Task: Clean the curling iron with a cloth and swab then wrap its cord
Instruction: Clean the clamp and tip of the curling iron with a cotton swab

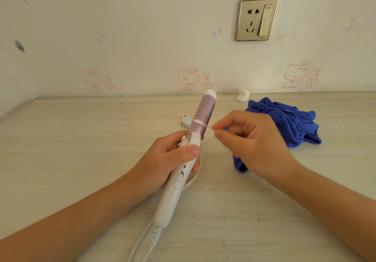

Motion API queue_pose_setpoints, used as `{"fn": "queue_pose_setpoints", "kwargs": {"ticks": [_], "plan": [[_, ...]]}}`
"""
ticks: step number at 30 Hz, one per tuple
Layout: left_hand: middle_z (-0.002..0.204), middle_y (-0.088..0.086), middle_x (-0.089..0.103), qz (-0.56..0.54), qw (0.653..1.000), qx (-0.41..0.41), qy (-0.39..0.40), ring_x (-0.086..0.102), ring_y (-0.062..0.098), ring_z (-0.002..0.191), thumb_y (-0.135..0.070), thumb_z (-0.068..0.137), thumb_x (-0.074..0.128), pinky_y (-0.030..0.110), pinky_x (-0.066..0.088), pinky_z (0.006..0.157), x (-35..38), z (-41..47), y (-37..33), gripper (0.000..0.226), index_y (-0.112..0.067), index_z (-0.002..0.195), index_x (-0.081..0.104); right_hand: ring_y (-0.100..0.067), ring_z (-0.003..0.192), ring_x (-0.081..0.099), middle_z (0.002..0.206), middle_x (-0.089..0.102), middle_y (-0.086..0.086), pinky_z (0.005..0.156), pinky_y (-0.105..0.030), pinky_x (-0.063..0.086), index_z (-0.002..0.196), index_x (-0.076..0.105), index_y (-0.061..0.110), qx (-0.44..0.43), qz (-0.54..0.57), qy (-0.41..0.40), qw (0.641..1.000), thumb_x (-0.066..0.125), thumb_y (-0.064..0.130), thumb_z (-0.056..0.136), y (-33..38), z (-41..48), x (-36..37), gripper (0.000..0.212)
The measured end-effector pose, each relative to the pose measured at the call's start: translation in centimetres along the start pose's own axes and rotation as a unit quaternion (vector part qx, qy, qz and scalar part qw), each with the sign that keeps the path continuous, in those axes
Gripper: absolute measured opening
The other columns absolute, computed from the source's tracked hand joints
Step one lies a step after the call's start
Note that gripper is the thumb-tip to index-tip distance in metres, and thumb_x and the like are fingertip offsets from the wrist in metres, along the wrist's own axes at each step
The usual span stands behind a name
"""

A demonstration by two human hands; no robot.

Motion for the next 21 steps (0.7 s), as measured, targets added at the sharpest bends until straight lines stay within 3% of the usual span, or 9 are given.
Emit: {"fn": "queue_pose_setpoints", "kwargs": {"ticks": [2,7,12,16,21], "plan": [[0.071,0.006,0.066,0.001,1.0,0.004,0.006,0.058,0.015,0.058,-0.039,0.084,0.07,0.021,0.049,0.051,0.1,0.0,-0.1,0.035,-0.014,0.108,0.068,-0.008,0.041,0.034,0.043,0.042,0.011,0.047,-0.019,0.038,0.084,0.075,0.018,-0.024,-0.01,0.023,0.999,0.072,0.006,0.093,0.8,-0.4,1.1,0.015],[0.07,0.006,0.065,0.029,0.999,0.008,0.023,0.056,0.014,0.055,-0.04,0.084,0.071,0.02,0.048,0.052,0.6,-0.1,-0.3,0.043,-0.003,0.106,0.064,-0.004,0.037,0.032,0.04,0.04,0.014,0.044,-0.009,0.031,0.084,0.074,0.008,0.022,0.004,-0.079,0.997,0.069,0.0,0.093,-0.9,1.1,-3.0,0.013],[0.07,0.004,0.062,0.011,1.0,0.015,0.013,0.055,0.013,0.056,-0.037,0.083,0.073,0.019,0.047,0.051,0.3,-0.2,-0.4,0.038,-0.008,0.107,0.067,-0.005,0.042,0.031,0.044,0.04,0.011,0.048,-0.012,0.034,0.083,0.076,0.016,-0.022,-0.016,0.013,1.0,0.073,0.003,0.091,0.7,-0.1,0.3,0.016],[0.071,0.006,0.06,0.02,1.0,0.007,0.007,0.053,0.011,0.054,-0.041,0.08,0.075,0.019,0.046,0.05,0.1,-0.1,-0.4,0.042,-0.009,0.105,0.066,-0.005,0.037,0.03,0.042,0.037,0.01,0.046,-0.004,0.034,0.082,0.075,0.01,0.022,-0.017,-0.098,0.995,0.069,-0.001,0.093,-0.9,1.5,-4.1,0.016],[0.072,0.006,0.059,0.007,1.0,0.007,0.003,0.053,0.011,0.056,-0.041,0.079,0.075,0.017,0.046,0.052,-0.1,-0.1,-0.4,0.042,-0.009,0.106,0.067,-0.008,0.043,0.03,0.045,0.038,0.002,0.049,-0.012,0.035,0.084,0.075,0.014,-0.015,-0.025,-0.012,0.999,0.071,0.002,0.092,0.1,0.4,-0.8,0.015]]}}
Point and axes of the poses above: each hand's wrist, its own z-axis towards the middle knuckle, its own x-axis out of the palm, y = z × x, the point moved 10 cm from there along z, towards the middle knuckle
